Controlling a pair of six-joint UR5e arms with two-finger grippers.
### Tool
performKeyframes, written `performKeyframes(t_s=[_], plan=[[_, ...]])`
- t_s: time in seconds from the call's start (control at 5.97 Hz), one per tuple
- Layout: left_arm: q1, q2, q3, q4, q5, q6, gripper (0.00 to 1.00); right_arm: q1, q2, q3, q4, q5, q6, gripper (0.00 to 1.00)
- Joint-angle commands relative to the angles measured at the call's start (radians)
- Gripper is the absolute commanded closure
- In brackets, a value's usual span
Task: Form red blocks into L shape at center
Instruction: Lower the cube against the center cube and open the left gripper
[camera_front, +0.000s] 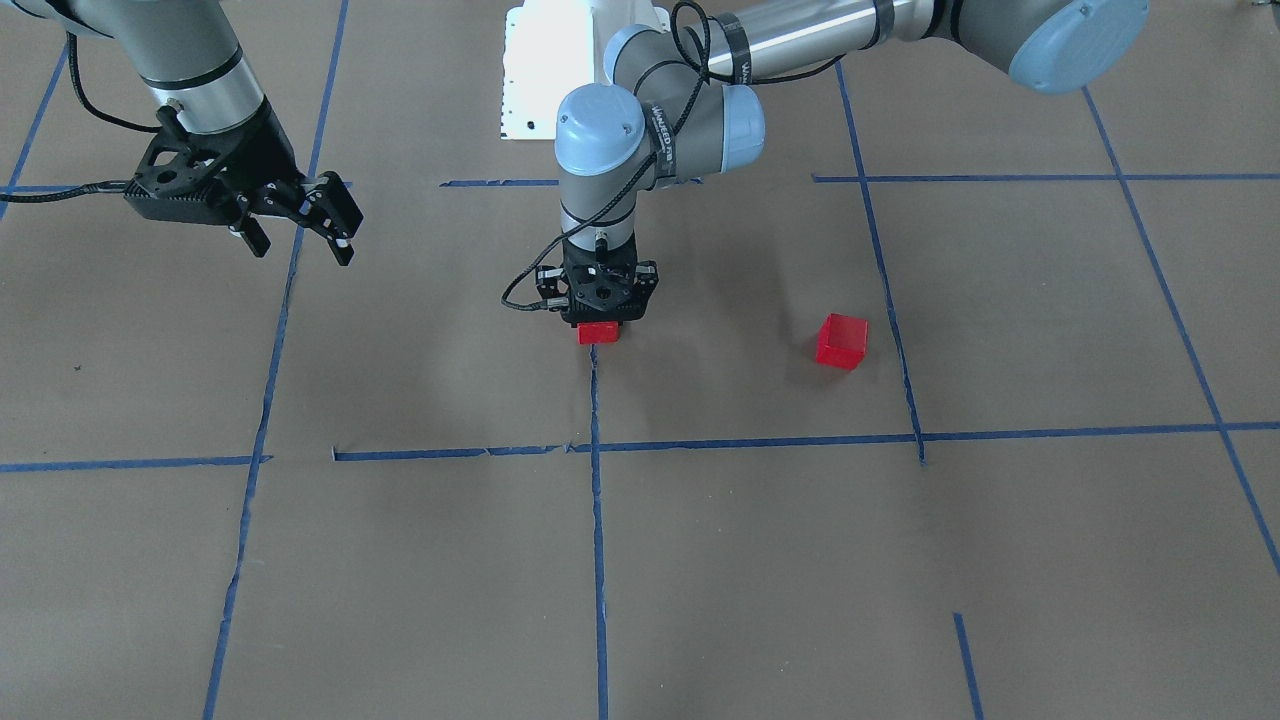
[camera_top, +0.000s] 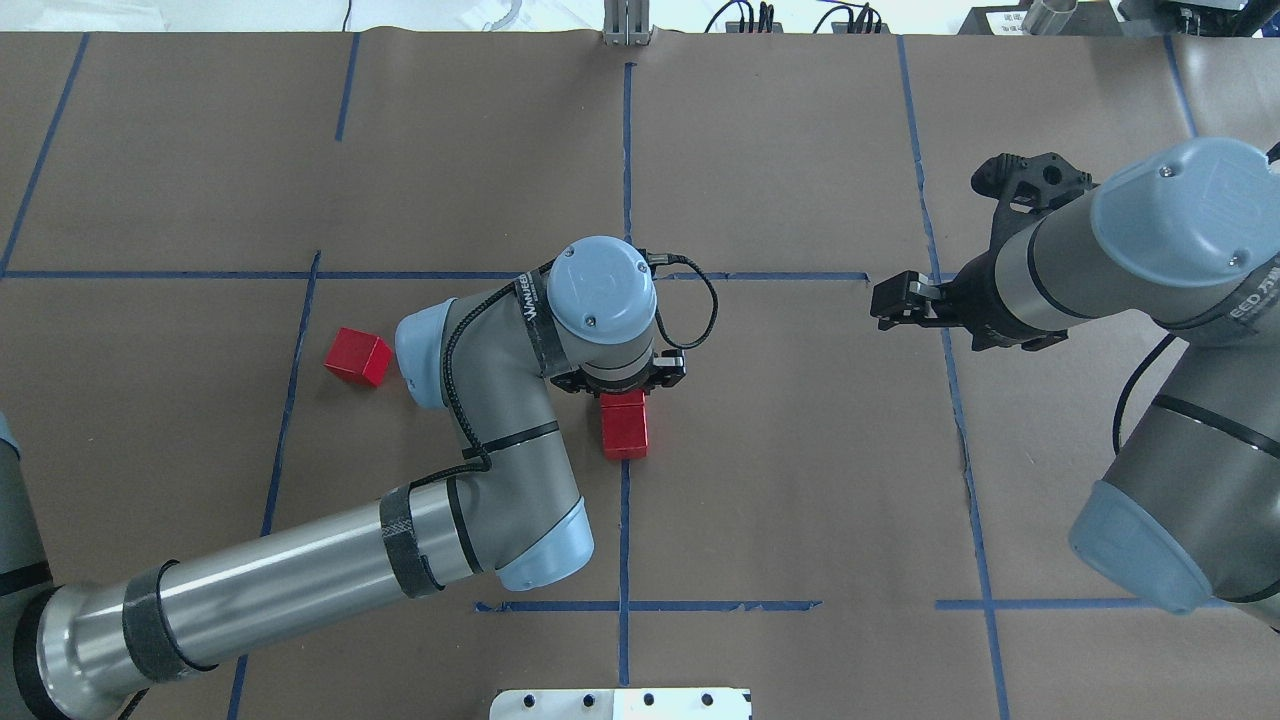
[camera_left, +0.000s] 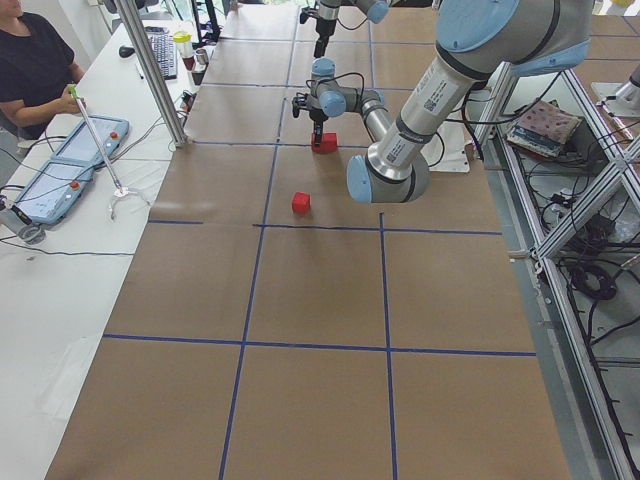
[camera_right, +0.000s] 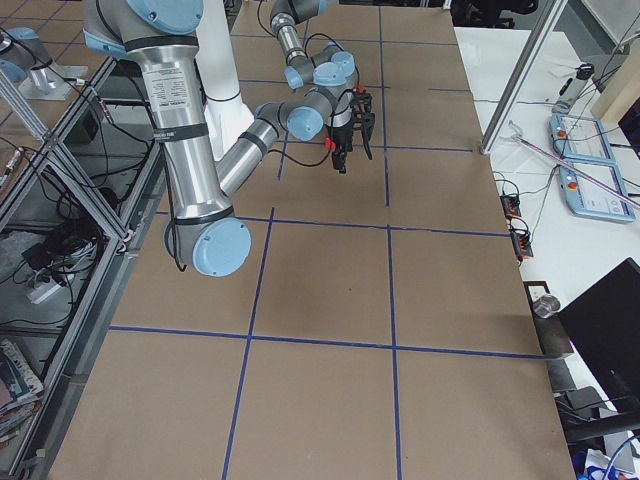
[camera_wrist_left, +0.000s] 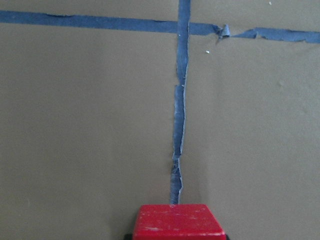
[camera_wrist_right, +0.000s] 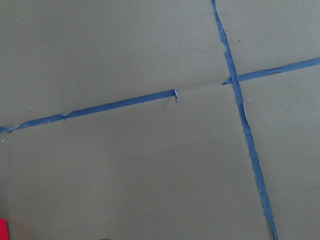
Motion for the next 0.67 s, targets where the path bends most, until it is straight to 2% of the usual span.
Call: performKeyframes(t_s=[0.0, 0.17, 0.5], plan=[[0.000, 0.002, 0.000, -0.001, 0.000, 0.003, 0.17, 0.001, 0.000, 0.003, 0.000, 0.000, 0.000, 0.00], [0.000, -0.001, -0.002, -0.003, -0.001, 0.003, 0.00, 0.000, 0.003, 0.003, 0.000, 0.000, 0.000, 0.00], [-0.005, 0.002, -0.052, 0.000, -0.001, 0.000, 0.00, 0.001, 0.005, 0.006, 0.000, 0.002, 0.000, 0.00]])
